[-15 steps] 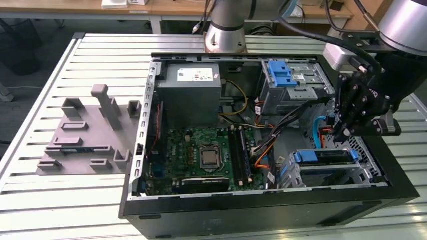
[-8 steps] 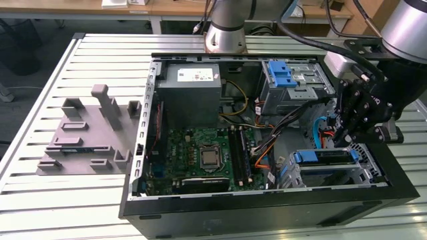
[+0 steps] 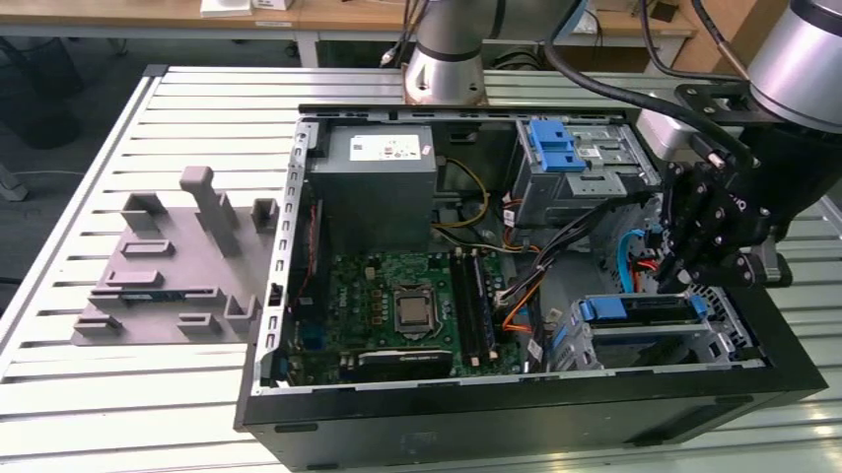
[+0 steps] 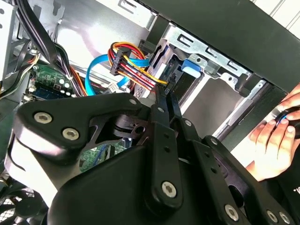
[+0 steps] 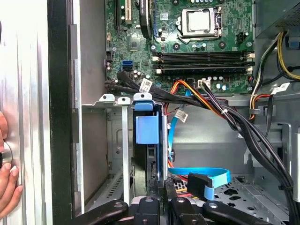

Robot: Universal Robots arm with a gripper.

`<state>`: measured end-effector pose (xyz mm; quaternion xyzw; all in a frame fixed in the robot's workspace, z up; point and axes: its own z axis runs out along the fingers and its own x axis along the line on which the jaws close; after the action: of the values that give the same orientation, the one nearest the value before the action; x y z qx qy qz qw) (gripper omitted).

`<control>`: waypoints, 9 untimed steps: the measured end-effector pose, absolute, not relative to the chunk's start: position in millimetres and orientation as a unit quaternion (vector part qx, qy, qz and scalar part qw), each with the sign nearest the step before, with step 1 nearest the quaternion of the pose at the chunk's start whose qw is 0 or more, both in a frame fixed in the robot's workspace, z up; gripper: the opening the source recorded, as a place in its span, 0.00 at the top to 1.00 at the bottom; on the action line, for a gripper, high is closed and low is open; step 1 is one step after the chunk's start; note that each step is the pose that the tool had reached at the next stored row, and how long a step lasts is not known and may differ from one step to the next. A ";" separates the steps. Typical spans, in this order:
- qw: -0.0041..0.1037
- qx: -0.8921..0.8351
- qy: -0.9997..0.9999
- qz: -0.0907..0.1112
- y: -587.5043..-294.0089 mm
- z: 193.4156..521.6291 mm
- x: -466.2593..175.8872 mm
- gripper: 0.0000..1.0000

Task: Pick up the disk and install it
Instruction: 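Insert the first disk wire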

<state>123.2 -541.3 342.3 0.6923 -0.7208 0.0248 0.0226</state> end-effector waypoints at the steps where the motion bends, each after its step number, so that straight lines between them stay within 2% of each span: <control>1: 0.023 0.692 -0.721 0.025 -541.5 342.0 123.2 0.84; 9: 0.020 0.692 -0.721 0.022 -545.7 339.1 122.5 0.84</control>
<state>122.5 -545.7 339.1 0.6924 -0.7209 0.0221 0.0201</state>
